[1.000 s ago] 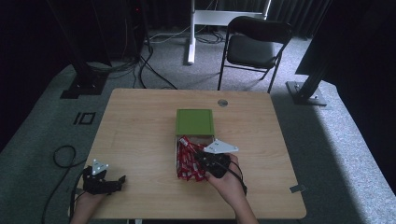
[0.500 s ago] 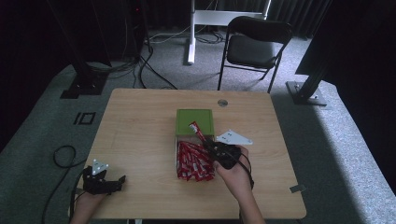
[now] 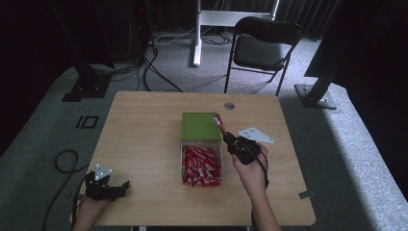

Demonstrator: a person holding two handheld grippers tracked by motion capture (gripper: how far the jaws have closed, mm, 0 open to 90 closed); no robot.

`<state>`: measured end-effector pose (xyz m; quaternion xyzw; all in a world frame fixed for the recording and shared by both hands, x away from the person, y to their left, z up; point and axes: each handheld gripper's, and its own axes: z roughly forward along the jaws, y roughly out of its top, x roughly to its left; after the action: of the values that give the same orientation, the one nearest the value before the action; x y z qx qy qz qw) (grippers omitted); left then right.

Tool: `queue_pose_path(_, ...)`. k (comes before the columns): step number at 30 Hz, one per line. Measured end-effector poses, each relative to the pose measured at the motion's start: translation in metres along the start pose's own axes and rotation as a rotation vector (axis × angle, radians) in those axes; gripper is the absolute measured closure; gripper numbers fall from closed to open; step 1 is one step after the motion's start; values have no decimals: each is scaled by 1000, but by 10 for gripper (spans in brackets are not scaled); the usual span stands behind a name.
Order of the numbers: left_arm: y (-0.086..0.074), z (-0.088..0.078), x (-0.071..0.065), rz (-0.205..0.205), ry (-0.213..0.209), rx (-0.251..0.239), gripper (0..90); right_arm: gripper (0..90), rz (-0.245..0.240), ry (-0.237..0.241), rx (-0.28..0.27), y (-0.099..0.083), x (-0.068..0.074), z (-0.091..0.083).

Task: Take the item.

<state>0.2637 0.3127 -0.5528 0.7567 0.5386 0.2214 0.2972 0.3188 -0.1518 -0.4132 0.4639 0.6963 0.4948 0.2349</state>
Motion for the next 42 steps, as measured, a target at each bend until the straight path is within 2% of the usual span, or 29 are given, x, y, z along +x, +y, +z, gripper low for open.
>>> queue_pose_path(2, 0, 0, 0, 0, 0, -1, 15, 831, 27, -3, -9, -3, -6, 2)
queue_pose_path(5, 0, 0, 0, 0, 0, -1, 15, 831, 52, -41, -26, -8, -12, 6)
queue_pose_path(7, 0, 0, 0, -1, 0, -1, 15, 831, 51, -76, -28, -10, -16, 8)
queue_pose_path(9, 0, 0, 0, -1, 0, -1, 15, 831, 75, -94, -26, -15, -20, 13)
queue_pose_path(11, 0, 0, 0, -2, 0, -1, 15, 831, 74, -109, -21, -17, -22, 15)
queue_pose_path(12, 0, 0, 0, -1, 0, 0, 14, 831, 102, -126, -24, -22, -26, 20)
queue_pose_path(14, 0, 0, 0, -1, 0, -1, 15, 831, 115, -150, -20, -28, -29, 24)
queue_pose_path(24, 0, 0, 0, 1, 0, 2, 15, 829, 236, -216, 16, -65, -48, 55)
queue_pose_path(33, 0, 0, 0, 1, 0, 2, 15, 829, 273, -262, 81, -91, -53, 82)
queue_pose_path(40, 0, 0, 0, 1, 0, 1, 14, 823, 293, -270, 152, -105, -54, 97)
queue_pose_path(42, 0, 0, 0, 2, 0, 2, 15, 819, 288, -267, 152, -105, -54, 98)
